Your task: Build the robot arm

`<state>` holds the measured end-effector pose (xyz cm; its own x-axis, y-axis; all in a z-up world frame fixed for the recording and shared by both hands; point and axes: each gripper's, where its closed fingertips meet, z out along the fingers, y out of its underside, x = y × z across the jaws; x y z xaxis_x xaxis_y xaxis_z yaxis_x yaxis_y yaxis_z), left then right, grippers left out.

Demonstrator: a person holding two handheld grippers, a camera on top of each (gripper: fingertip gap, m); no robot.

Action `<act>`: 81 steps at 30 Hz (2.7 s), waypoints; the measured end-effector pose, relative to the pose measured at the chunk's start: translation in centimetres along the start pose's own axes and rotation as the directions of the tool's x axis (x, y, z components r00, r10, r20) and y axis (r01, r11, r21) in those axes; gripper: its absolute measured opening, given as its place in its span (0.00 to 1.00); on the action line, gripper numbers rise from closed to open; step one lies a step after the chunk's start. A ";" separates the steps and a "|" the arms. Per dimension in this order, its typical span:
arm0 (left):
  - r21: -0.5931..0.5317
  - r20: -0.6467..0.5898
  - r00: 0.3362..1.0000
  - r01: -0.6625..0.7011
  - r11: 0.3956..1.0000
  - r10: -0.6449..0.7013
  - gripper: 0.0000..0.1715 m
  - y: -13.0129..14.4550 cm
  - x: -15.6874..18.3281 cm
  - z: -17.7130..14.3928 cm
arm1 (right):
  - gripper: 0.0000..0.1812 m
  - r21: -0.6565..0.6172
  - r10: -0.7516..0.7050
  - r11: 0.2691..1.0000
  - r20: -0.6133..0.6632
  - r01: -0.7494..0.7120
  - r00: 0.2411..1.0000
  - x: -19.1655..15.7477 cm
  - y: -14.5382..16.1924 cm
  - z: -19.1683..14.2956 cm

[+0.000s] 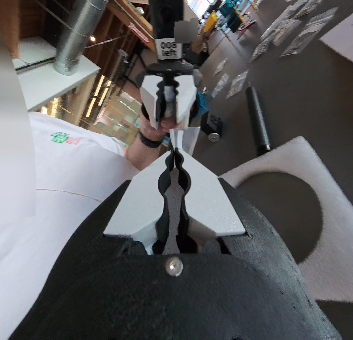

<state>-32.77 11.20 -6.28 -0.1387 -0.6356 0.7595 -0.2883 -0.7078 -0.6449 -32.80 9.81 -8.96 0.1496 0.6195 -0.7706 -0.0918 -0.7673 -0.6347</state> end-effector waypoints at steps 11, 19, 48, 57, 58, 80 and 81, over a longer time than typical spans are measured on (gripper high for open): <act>0.095 0.325 0.944 0.035 0.995 -0.064 0.05 1.9 -2.2 0.3 | 0.00 0.084 -0.221 0.969 -0.134 0.233 0.966 0.8 -0.5 0.6; 0.203 0.171 0.973 0.118 0.972 -0.154 0.06 1.0 -1.7 1.4 | 0.00 0.168 -0.208 0.959 -0.120 0.226 0.971 0.3 -1.3 -0.4; 0.172 -0.005 0.986 0.165 0.971 -0.166 0.08 0.7 0.2 2.6 | 0.00 0.162 -0.101 0.983 0.061 0.090 0.993 -0.9 -1.0 -1.3; 0.097 0.281 0.938 -0.238 0.967 0.202 0.20 -0.1 -0.4 0.1 | 0.00 0.205 0.013 0.978 0.072 -0.027 0.997 0.2 -1.7 -2.0; 0.071 0.320 0.909 -0.304 0.950 0.267 0.23 -0.3 -0.3 -0.1 | 0.00 0.202 0.021 0.979 0.074 -0.036 0.997 0.3 -1.6 -2.0; 0.250 -0.171 0.985 0.026 0.968 0.018 0.15 0.8 4.6 -0.9 | 0.00 0.116 -0.053 0.993 0.361 0.011 0.931 -7.9 -2.2 -1.3; 0.248 -0.162 0.987 0.027 0.968 0.014 0.15 1.0 4.6 -0.9 | 0.00 0.106 -0.056 0.994 0.362 0.019 0.931 -8.2 -2.1 -1.0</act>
<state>-34.55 7.86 -3.40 -0.2941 -0.5868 0.7544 -0.0477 -0.7793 -0.6248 -32.87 6.16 -1.22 -0.2118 0.6794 -0.7025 -0.1927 -0.7338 -0.6515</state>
